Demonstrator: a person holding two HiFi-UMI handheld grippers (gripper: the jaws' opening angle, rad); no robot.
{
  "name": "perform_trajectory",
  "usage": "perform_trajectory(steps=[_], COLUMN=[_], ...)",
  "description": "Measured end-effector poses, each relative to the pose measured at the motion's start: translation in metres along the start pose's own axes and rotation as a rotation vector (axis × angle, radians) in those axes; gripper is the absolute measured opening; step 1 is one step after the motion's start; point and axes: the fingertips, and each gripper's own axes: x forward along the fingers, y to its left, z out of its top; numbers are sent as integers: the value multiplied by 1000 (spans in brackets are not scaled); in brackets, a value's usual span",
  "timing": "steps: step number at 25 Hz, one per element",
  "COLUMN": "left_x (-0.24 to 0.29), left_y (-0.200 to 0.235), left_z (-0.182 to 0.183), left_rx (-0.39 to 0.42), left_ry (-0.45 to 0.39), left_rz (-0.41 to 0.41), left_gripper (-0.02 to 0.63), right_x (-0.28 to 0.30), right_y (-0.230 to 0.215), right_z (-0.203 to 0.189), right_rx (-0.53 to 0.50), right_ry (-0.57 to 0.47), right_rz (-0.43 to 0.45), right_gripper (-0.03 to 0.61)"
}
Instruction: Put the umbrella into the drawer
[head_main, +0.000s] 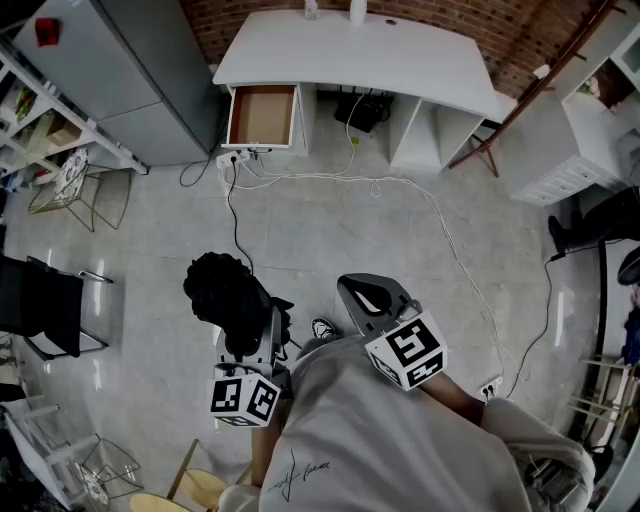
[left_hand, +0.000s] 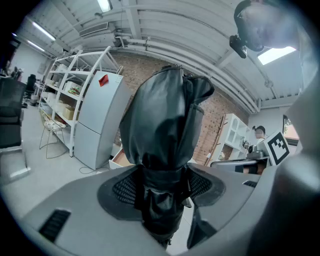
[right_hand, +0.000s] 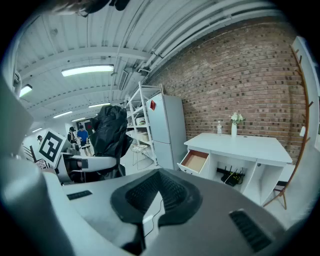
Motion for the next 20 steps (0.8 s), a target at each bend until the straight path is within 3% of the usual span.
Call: perform_trajectory(steps=[20], left_x=[-15], left_y=[23], left_z=[0], left_rx=[-44], left_ry=[-9], left_rz=[-33], left_gripper=[261], right_x=[9], right_y=[15], right_z=[-9], right_rx=[32], right_ry=[13], right_rz=[-63], right_gripper=[9])
